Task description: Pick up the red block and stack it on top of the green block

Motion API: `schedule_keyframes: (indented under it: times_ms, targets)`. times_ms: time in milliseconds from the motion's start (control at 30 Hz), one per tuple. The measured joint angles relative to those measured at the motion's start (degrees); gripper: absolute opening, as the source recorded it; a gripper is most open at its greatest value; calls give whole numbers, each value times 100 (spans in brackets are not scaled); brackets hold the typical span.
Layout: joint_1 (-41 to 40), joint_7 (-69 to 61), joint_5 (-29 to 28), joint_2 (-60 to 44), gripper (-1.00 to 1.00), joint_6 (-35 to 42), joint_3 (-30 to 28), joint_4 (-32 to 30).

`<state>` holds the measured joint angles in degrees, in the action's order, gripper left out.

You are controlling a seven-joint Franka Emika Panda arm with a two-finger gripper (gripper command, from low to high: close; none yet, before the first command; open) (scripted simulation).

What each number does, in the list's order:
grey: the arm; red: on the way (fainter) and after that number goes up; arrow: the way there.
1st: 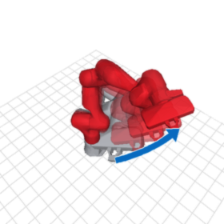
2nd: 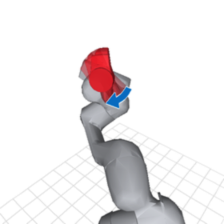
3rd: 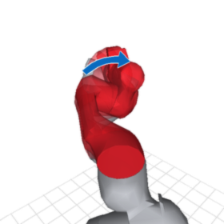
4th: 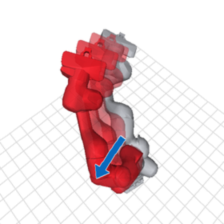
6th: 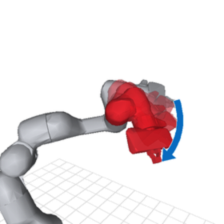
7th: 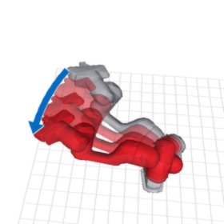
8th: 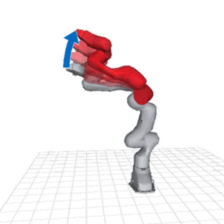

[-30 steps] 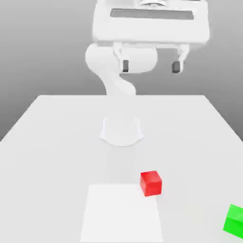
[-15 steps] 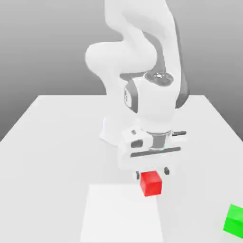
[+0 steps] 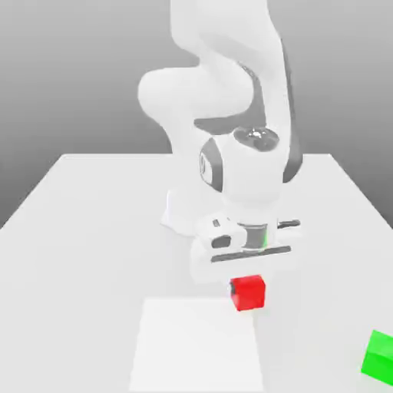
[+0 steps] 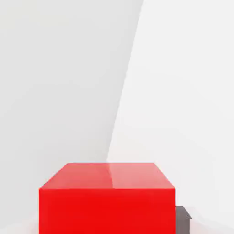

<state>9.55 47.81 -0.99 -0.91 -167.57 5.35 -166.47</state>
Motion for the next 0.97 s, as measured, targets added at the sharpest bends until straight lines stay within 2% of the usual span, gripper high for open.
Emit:
schedule_keyframes:
  times_ms: [133,367,700,833,867,967]
  targets:
    - [153,-283,279,542,-100,555,-24,1]
    - [725,-1399,502,-72,-100,1267,215,1334]
    - [1222,-2370,-234,-1237,-100,2220,519,3410]
    - [1392,-2296,-549,-1982,-100,1732,397,3651]
    - [1425,-2263,-601,-2136,100,1596,359,3666]
    - [1425,-2263,-601,-2136,100,1596,359,3666]
